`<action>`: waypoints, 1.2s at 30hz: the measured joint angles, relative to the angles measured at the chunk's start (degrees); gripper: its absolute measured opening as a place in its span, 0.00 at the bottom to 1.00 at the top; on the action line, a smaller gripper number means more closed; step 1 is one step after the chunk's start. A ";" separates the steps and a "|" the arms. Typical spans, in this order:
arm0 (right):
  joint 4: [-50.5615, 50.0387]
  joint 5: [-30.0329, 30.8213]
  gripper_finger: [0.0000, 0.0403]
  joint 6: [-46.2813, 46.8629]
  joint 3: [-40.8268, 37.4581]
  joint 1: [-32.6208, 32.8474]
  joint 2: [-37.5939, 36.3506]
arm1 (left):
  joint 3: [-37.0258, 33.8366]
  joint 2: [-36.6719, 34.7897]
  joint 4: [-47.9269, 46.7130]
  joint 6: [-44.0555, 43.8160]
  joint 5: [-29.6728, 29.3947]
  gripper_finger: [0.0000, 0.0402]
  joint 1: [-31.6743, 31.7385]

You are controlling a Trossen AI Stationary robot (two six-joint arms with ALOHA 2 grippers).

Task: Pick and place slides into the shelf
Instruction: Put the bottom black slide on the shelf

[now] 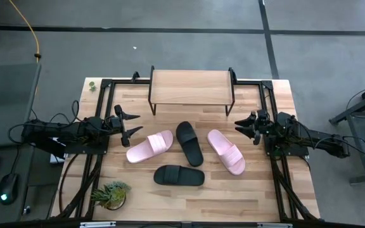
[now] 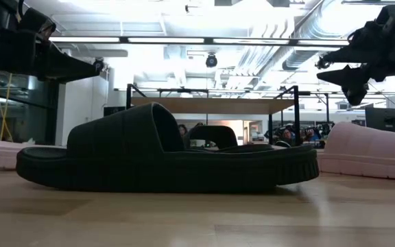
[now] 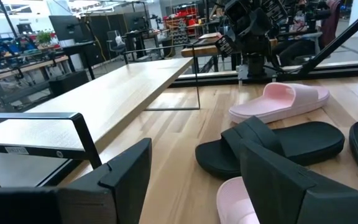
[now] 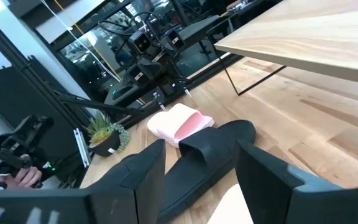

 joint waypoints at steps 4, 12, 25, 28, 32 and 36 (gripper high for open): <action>0.03 2.00 0.45 -2.18 0.00 -0.02 0.02 | 0.00 0.00 -0.01 0.00 0.00 0.56 0.00; -0.47 2.95 0.45 -3.20 0.00 0.00 0.03 | 0.02 0.01 -0.12 -4.39 1.08 0.56 0.00; 11.70 10.24 0.45 -18.83 0.00 0.00 0.04 | 0.02 0.00 0.87 -8.98 1.84 0.56 0.00; 12.45 10.36 0.45 -18.86 0.00 -0.02 0.02 | 0.02 0.00 0.95 -9.05 1.84 0.56 0.00; 12.36 10.34 0.45 -18.45 0.00 -0.02 0.02 | 0.02 0.00 1.09 -10.84 1.88 0.56 0.00; 12.45 10.33 0.45 -18.85 0.00 -0.01 0.03 | 0.02 0.00 1.70 -11.84 1.95 0.56 0.00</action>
